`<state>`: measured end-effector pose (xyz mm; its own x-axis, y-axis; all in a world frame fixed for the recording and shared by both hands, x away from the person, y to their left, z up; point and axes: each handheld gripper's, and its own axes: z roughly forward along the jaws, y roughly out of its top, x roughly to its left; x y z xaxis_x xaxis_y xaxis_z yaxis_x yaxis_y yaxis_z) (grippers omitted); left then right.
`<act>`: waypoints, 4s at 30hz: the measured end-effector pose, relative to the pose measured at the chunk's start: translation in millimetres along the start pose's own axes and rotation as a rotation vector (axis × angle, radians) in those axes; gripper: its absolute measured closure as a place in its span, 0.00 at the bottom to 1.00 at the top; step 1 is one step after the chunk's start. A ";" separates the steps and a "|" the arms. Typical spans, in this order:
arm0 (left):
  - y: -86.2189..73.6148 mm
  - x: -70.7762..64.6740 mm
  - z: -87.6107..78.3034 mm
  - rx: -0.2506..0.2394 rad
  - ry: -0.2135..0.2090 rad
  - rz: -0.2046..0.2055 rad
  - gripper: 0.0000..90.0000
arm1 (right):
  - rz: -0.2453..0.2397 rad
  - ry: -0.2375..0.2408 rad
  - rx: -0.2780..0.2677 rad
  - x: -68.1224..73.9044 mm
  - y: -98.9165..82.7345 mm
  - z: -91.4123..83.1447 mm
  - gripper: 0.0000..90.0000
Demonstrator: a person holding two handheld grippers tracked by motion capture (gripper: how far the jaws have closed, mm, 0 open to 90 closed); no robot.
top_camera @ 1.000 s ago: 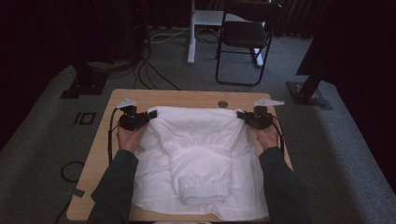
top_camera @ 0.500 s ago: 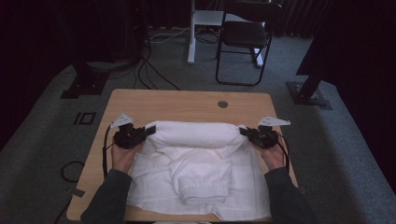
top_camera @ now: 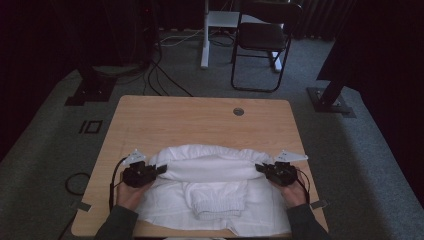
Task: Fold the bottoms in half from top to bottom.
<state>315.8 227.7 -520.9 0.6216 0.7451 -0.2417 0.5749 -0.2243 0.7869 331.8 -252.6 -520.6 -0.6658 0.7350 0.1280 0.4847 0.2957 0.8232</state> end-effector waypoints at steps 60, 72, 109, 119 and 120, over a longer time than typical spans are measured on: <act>124.5 37.7 14.1 -0.259 0.210 -0.070 0.89 | 0.070 -0.188 -0.122 -52.3 103.8 49.2 0.94; 109.1 24.0 -18.8 -0.306 0.119 -0.071 0.89 | 0.018 -0.128 -0.257 -38.2 108.6 9.6 0.94; 92.7 -27.2 25.9 -0.137 0.090 -0.079 0.72 | -0.004 -0.091 -0.082 13.6 79.3 47.6 0.57; 29.5 -57.8 89.6 0.055 0.060 -0.028 0.75 | -0.022 -0.069 0.080 31.5 48.9 84.8 0.62; 25.5 -58.6 86.2 0.050 0.061 -0.025 0.75 | -0.028 -0.066 0.089 35.0 44.3 84.0 0.62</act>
<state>339.9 124.2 -535.7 0.5740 0.7876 -0.2242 0.6165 -0.2355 0.7513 377.5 -162.5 -526.1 -0.6424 0.7635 0.0663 0.5166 0.3675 0.7734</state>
